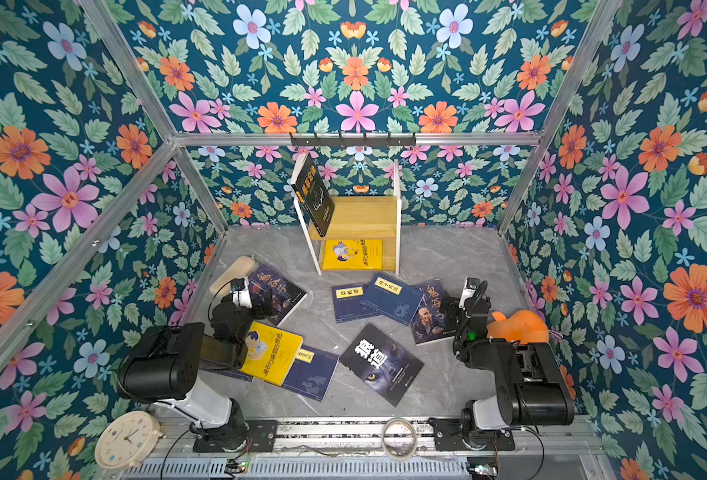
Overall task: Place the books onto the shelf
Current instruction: 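Move both grippers toward the blue thread-bound books near the shelf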
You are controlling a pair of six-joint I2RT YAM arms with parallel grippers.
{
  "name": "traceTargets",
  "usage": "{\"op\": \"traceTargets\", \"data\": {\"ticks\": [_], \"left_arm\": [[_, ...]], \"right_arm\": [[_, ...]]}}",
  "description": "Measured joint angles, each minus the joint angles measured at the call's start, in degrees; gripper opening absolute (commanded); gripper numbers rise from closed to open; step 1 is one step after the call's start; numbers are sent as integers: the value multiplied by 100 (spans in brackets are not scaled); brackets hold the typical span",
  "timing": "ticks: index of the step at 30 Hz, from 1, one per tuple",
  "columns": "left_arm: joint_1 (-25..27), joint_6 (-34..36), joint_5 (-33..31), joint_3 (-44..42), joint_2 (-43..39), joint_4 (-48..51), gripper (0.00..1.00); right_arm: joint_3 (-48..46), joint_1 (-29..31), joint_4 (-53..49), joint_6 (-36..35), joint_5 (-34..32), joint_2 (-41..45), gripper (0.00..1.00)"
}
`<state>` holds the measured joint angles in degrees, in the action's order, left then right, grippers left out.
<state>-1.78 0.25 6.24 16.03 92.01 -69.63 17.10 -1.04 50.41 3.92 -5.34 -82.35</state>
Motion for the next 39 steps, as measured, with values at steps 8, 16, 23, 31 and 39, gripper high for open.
{"op": "traceTargets", "data": {"ticks": [8, 16, 23, 31, 39], "left_arm": [[0, 0, 0, 0, 2, 0, 100], [0, 0, 0, 0, 2, 0, 100], [0, 0, 0, 0, 2, 0, 100], [-13, 2, 94, 90, -234, 304, 100], [17, 136, 1047, 1764, -1325, 2927, 100]], "right_arm": [[0, 0, 0, 0, 0, 0, 99], [0, 0, 0, 0, 0, 0, 99], [0, 0, 0, 2, 0, 0, 99], [0, 0, 0, 2, 0, 0, 99], [479, 192, -1475, 70, 2, 1600, 99]]}}
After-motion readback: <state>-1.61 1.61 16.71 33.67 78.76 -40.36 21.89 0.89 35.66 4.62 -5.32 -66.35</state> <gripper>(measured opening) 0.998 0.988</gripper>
